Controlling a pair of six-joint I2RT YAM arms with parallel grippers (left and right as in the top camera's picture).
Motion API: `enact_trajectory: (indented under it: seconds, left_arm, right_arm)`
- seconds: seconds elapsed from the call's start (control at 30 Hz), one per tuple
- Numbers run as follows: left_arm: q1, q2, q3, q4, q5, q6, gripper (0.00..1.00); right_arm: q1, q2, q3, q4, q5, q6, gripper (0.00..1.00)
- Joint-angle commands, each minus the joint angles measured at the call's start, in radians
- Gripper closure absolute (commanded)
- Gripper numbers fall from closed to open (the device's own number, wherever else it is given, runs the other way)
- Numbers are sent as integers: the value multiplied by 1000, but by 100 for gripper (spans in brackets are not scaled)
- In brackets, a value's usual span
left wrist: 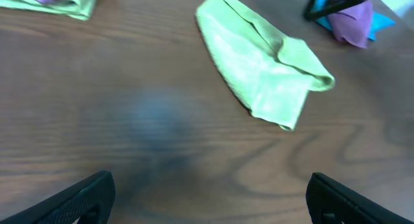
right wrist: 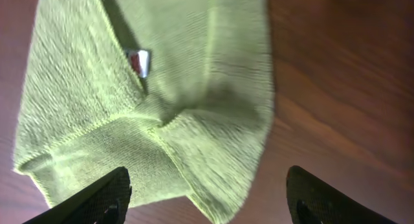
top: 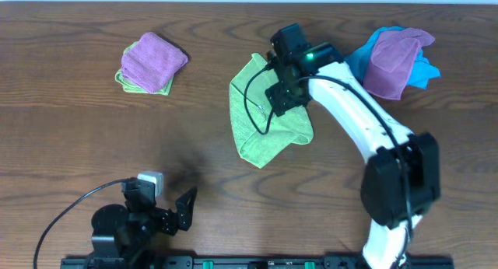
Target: Fold the cloth
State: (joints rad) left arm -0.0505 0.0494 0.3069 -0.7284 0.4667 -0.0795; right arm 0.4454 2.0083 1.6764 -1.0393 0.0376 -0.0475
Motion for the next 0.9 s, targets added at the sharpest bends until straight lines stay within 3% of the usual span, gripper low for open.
enact_trajectory:
  seconds: [0.0, 0.17, 0.23, 0.3, 0.4, 0.63, 0.87]
  left_arm:
    - [-4, 50, 13, 4, 58, -7, 5]
    - [-4, 149, 43, 4, 58, -6, 5]
    - [-4, 187, 52, 5, 58, -5, 5]
    - [-4, 219, 58, 7, 59, -5, 5]
    - [-4, 257, 62, 11, 59, -3, 5]
    - [-4, 282, 63, 33, 59, -3, 5]
    - [-4, 282, 63, 34, 59, -3, 5]
  right_arm:
    - [-8, 79, 10, -1, -45, -82, 23]
    - [-8, 144, 10, 2, -26, -81, 24]
    - [-8, 159, 10, 3, -17, -81, 34]
    - [-8, 169, 10, 4, -5, -81, 57]
    - [-8, 169, 10, 7, 41, -74, 98]
    - [-10, 109, 11, 6, 405, 215, 99]
    - [-32, 60, 11, -11, 643, 387, 99]
